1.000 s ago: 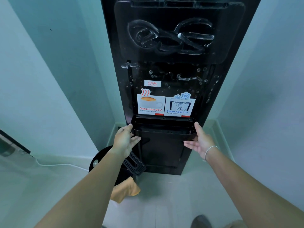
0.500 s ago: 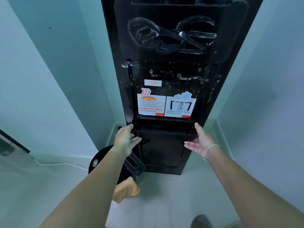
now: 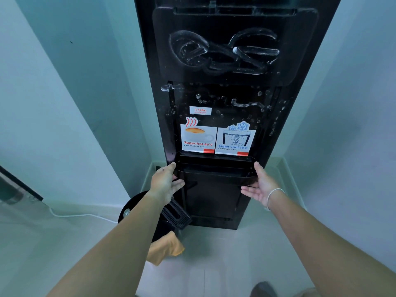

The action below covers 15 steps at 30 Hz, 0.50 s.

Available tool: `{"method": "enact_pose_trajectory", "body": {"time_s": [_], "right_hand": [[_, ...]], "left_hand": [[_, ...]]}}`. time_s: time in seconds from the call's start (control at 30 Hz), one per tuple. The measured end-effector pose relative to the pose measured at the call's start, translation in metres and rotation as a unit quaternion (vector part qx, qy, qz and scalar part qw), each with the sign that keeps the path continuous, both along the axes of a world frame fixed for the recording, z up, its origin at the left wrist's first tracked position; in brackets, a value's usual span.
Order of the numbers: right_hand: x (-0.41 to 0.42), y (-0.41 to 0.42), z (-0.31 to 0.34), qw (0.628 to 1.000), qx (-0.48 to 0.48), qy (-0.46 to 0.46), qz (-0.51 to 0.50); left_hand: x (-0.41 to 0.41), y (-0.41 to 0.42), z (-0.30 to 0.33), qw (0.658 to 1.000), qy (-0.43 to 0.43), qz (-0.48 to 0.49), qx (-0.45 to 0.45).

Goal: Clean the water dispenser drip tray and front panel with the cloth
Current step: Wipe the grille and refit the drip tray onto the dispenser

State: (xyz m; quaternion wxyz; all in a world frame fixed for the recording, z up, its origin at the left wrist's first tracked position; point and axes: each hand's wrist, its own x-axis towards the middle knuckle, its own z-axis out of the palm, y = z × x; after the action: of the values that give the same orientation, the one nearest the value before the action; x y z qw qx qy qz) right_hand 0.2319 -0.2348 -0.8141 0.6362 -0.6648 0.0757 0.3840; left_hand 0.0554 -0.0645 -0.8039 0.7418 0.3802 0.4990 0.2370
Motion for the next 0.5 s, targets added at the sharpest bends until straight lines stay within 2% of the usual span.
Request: {"method": "enact_pose_trajectory", "body": {"time_s": [0.2,0.33,0.5], "right_hand": [[-0.002,-0.006,0.012,0.995,-0.069,-0.062,0.025],[-0.004,-0.013,0.025,0.982,-0.138,-0.122,0.047],[-0.017,-0.022,0.061,0.962,-0.164,-0.212,0.062]], "left_hand": [[-0.007,0.001,0.011,0.997,0.047,-0.017,0.057],[-0.011,-0.003,0.027,0.995,0.049,-0.034,0.079],[-0.016,-0.014,0.061,0.993,0.026,-0.035,0.11]]}}
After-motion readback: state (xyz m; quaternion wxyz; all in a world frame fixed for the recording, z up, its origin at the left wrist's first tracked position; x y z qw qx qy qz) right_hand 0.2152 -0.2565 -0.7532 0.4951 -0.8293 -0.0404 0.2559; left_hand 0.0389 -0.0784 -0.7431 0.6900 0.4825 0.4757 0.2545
